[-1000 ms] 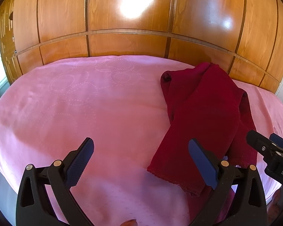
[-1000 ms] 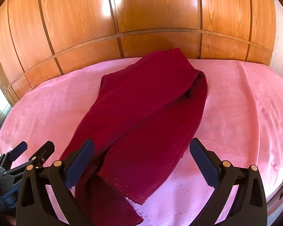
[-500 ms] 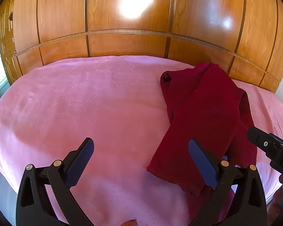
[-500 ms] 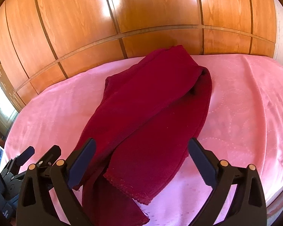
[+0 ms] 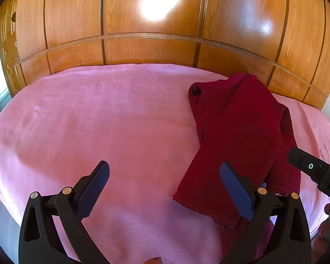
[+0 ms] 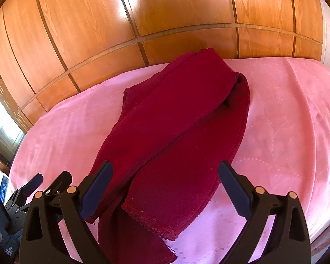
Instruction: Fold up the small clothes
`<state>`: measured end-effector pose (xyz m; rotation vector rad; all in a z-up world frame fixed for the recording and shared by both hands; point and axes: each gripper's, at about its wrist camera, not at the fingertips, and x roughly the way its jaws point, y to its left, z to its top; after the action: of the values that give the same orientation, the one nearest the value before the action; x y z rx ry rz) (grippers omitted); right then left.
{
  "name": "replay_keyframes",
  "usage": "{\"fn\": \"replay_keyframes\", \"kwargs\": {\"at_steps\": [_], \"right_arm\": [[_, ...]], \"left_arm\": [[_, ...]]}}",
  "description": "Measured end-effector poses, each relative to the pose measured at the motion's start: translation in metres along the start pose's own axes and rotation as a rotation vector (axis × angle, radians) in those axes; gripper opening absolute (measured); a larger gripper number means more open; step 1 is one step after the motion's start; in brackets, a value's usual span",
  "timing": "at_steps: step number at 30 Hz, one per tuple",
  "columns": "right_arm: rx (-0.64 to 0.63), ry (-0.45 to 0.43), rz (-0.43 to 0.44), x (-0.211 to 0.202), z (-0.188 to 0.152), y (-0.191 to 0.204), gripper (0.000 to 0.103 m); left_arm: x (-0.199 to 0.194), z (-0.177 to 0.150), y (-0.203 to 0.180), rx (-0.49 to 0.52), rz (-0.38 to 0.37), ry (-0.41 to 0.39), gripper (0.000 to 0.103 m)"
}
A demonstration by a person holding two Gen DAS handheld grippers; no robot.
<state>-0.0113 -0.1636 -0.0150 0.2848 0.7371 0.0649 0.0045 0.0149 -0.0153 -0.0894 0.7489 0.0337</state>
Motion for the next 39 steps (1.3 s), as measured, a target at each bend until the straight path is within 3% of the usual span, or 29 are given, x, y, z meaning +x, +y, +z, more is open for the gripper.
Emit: {"fn": "replay_keyframes", "kwargs": {"at_steps": [6, 15, 19, 22, 25, 27, 31, 36, 39], "right_arm": [[0.073, 0.063, 0.077, 0.013, 0.002, -0.013, 0.066], [0.229, 0.14, 0.15, 0.053, 0.022, -0.033, 0.061], [0.215, 0.126, 0.162, 0.067, 0.036, -0.023, 0.061], [0.17, 0.114, 0.153, 0.077, 0.042, -0.016, 0.055], [0.1, 0.115, 0.132, 0.083, 0.045, -0.015, 0.034], [0.066, 0.116, 0.136, 0.078, 0.046, -0.02, 0.014], [0.088, 0.054, 0.157, 0.044, 0.056, -0.052, 0.01], [0.09, -0.025, 0.012, 0.015, 0.072, -0.103, 0.009], [0.09, -0.061, -0.154, 0.007, 0.082, -0.141, 0.008]], "left_arm": [[0.005, -0.004, 0.009, -0.007, -0.006, 0.018, 0.099], [0.004, -0.018, 0.042, -0.029, -0.081, 0.02, 0.099], [0.003, -0.024, 0.042, 0.0, -0.086, 0.032, 0.099], [0.008, -0.027, 0.042, 0.0, -0.088, 0.063, 0.099], [0.01, -0.027, 0.041, 0.005, -0.101, 0.079, 0.099], [0.009, -0.029, 0.038, 0.022, -0.131, 0.096, 0.099], [0.005, -0.03, 0.035, 0.027, -0.213, 0.122, 0.099], [0.003, -0.036, 0.018, 0.075, -0.311, 0.152, 0.099], [0.003, -0.04, 0.001, 0.117, -0.382, 0.179, 0.099]]}}
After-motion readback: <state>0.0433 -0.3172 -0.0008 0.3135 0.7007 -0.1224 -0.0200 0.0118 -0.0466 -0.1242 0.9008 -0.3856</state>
